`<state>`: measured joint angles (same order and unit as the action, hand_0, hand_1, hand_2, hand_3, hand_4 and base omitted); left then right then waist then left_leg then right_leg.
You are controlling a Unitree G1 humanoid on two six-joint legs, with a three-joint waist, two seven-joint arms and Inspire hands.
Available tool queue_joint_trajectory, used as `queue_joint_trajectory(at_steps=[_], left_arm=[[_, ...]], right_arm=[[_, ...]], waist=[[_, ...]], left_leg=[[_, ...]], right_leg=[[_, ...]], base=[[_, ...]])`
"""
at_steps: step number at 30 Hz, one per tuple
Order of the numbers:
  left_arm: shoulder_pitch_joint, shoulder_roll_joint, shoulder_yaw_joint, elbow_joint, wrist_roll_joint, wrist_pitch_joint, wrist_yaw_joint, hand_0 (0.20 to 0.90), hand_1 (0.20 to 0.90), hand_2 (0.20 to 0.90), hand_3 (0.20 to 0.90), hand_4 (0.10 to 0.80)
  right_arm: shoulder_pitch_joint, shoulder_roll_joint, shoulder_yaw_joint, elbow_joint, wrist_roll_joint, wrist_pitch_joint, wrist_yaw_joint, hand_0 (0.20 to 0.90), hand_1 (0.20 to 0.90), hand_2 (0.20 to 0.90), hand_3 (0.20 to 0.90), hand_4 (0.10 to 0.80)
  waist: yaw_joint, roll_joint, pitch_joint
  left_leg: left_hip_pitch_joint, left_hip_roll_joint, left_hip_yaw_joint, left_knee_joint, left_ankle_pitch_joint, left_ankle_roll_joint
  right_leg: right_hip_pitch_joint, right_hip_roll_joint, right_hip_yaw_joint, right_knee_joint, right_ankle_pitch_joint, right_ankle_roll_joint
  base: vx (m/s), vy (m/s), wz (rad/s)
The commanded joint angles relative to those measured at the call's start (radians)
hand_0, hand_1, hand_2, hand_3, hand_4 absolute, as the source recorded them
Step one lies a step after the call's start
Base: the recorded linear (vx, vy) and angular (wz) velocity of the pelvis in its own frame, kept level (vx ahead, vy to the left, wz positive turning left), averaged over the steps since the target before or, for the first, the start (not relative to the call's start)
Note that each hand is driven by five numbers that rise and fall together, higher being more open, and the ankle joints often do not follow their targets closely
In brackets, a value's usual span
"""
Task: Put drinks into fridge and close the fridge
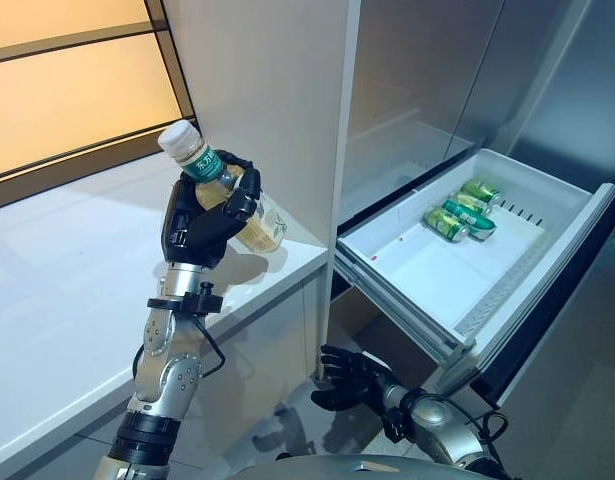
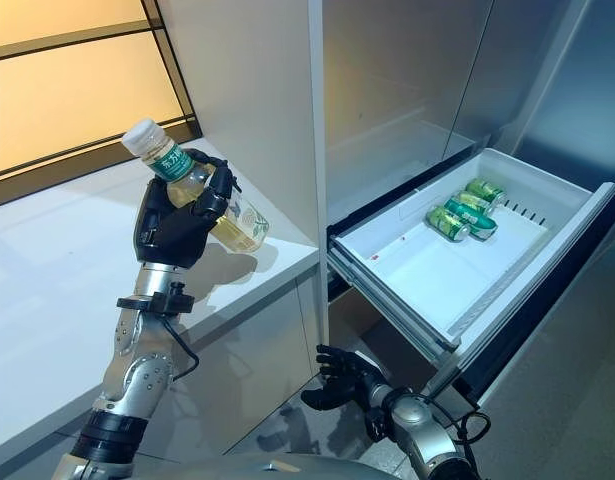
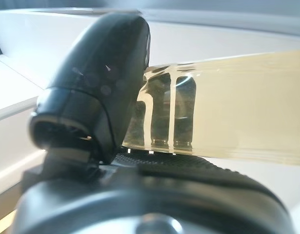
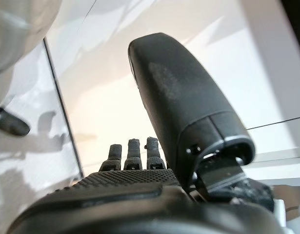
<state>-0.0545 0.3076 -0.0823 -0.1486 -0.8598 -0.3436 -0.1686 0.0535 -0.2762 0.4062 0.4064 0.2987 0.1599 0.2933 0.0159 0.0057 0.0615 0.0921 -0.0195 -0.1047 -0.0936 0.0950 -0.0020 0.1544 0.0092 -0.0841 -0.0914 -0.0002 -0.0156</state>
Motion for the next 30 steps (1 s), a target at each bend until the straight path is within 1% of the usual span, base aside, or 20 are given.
queue_joint_trajectory(at_steps=[1, 2, 4, 5, 6, 9, 12, 13, 14, 16, 19, 25, 30], left_arm=[[-0.181, 0.036, 0.022, -0.134, -0.096, -0.068, -0.092, 0.3, 0.3, 0.3, 0.2, 0.1], [-0.178, 0.038, 0.018, -0.138, -0.106, -0.068, -0.101, 0.3, 0.3, 0.3, 0.2, 0.1], [-0.18, 0.046, 0.01, -0.141, -0.11, -0.068, -0.109, 0.3, 0.3, 0.3, 0.2, 0.1], [-0.181, 0.047, 0.01, -0.14, -0.112, -0.067, -0.111, 0.3, 0.3, 0.3, 0.2, 0.1], [-0.187, 0.056, 0.007, -0.143, -0.109, -0.063, -0.11, 0.3, 0.3, 0.3, 0.2, 0.1], [-0.209, 0.083, 0.007, -0.148, -0.106, -0.043, -0.111, 0.3, 0.3, 0.3, 0.2, 0.1], [-0.226, 0.106, 0.005, -0.162, -0.106, -0.017, -0.113, 0.3, 0.3, 0.3, 0.2, 0.1], [-0.228, 0.108, 0.005, -0.163, -0.106, -0.015, -0.113, 0.3, 0.3, 0.3, 0.2, 0.1], [-0.233, 0.117, 0.005, -0.172, -0.105, -0.003, -0.116, 0.3, 0.3, 0.3, 0.2, 0.1], [-0.234, 0.125, 0.005, -0.181, -0.109, 0.008, -0.12, 0.3, 0.3, 0.3, 0.2, 0.1], [-0.236, 0.138, 0.001, -0.204, -0.109, 0.033, -0.131, 0.3, 0.3, 0.3, 0.2, 0.1], [-0.262, 0.155, -0.029, -0.218, -0.084, 0.058, -0.132, 0.3, 0.3, 0.3, 0.2, 0.1], [-0.292, 0.159, -0.072, -0.213, -0.044, 0.069, -0.124, 0.3, 0.3, 0.3, 0.2, 0.1]], right_arm=[[-0.083, 0.017, -0.046, -0.285, 0.163, -0.011, 0.081, 0.9, 0.9, 0.9, 0.9, 0.8], [-0.093, 0.004, -0.061, -0.352, 0.19, -0.006, 0.098, 0.9, 0.9, 0.9, 0.9, 0.8], [-0.131, -0.032, -0.089, -0.466, 0.244, -0.036, 0.107, 0.9, 0.9, 0.9, 0.9, 0.8], [-0.136, -0.036, -0.092, -0.48, 0.24, -0.046, 0.11, 0.9, 0.9, 0.9, 0.9, 0.8], [-0.168, -0.062, -0.11, -0.55, 0.268, -0.049, 0.107, 0.9, 0.9, 0.9, 0.9, 0.8], [-0.25, -0.115, -0.16, -0.665, 0.307, -0.055, 0.128, 0.9, 0.9, 0.9, 0.9, 0.8], [-0.32, -0.171, -0.2, -0.739, 0.369, -0.001, 0.128, 0.9, 0.9, 0.9, 0.9, 0.8], [-0.324, -0.177, -0.205, -0.744, 0.375, 0.005, 0.129, 0.9, 0.9, 0.9, 0.9, 0.8], [-0.339, -0.206, -0.219, -0.767, 0.413, 0.025, 0.13, 0.9, 0.9, 0.9, 0.9, 0.8], [-0.342, -0.223, -0.23, -0.784, 0.433, 0.059, 0.129, 0.9, 0.9, 0.9, 0.9, 0.8], [-0.336, -0.266, -0.259, -0.828, 0.479, 0.072, 0.154, 0.9, 0.9, 0.9, 0.9, 0.8], [-0.366, -0.295, -0.269, -0.858, 0.505, 0.083, 0.153, 0.9, 0.9, 0.9, 0.9, 0.8], [-0.398, -0.299, -0.244, -0.863, 0.577, 0.148, 0.145, 0.9, 0.9, 0.9, 0.9, 0.8]], waist=[[-0.021, -0.022, -0.053], [-0.024, -0.022, -0.051], [-0.027, -0.023, -0.051], [-0.027, -0.023, -0.05], [-0.03, -0.025, -0.051], [-0.037, -0.027, -0.056], [-0.039, -0.032, -0.064], [-0.04, -0.032, -0.064], [-0.042, -0.035, -0.067], [-0.044, -0.037, -0.069], [-0.051, -0.042, -0.071], [-0.061, -0.048, -0.069], [-0.067, -0.051, -0.07]], left_leg=[[0.035, -0.034, 0.058, 0.006, -0.091, 0.039], [0.034, -0.034, 0.061, 0.006, -0.091, 0.038], [0.034, -0.033, 0.066, 0.006, -0.091, 0.039], [0.034, -0.033, 0.067, 0.006, -0.092, 0.039], [0.034, -0.033, 0.071, 0.006, -0.092, 0.038], [0.036, -0.03, 0.082, 0.006, -0.096, 0.036], [0.029, -0.029, 0.089, 0.006, -0.088, 0.034], [0.029, -0.029, 0.09, 0.006, -0.088, 0.034], [0.03, -0.029, 0.092, 0.006, -0.089, 0.036], [0.031, -0.028, 0.094, 0.006, -0.09, 0.036], [0.033, -0.026, 0.096, 0.006, -0.091, 0.036], [0.036, -0.025, 0.101, 0.006, -0.092, 0.037], [0.039, -0.024, 0.105, 0.006, -0.094, 0.037]], right_leg=[[-0.015, -0.02, 0.03, 0.004, 0.038, 0.033], [-0.016, -0.019, 0.033, 0.004, 0.039, 0.034], [-0.019, -0.018, 0.039, 0.004, 0.04, 0.035], [-0.019, -0.018, 0.04, 0.004, 0.04, 0.036], [-0.02, -0.017, 0.044, 0.004, 0.04, 0.037], [-0.022, -0.016, 0.052, 0.004, 0.039, 0.041], [-0.031, -0.016, 0.057, 0.004, 0.047, 0.041], [-0.031, -0.016, 0.058, 0.004, 0.047, 0.041], [-0.031, -0.015, 0.06, 0.004, 0.048, 0.041], [-0.03, -0.015, 0.063, 0.004, 0.048, 0.04], [-0.03, -0.014, 0.065, 0.006, 0.048, 0.041], [-0.03, -0.013, 0.072, 0.007, 0.05, 0.04], [-0.029, -0.012, 0.077, 0.008, 0.05, 0.041]], base=[[-0.019, -0.016, -0.08], [-0.022, -0.02, -0.05], [0.0, 0.0, 0.0], [-0.011, -0.014, -0.05], [-0.008, -0.01, -0.09], [-0.005, -0.006, -0.06], [-0.018, -0.005, -0.03], [-0.027, -0.009, -0.07], [0.0, -0.007, -0.05], [-0.001, -0.013, -0.06], [-0.004, -0.019, -0.07], [-0.002, -0.006, -0.02], [0.0, 0.0, 0.0]])
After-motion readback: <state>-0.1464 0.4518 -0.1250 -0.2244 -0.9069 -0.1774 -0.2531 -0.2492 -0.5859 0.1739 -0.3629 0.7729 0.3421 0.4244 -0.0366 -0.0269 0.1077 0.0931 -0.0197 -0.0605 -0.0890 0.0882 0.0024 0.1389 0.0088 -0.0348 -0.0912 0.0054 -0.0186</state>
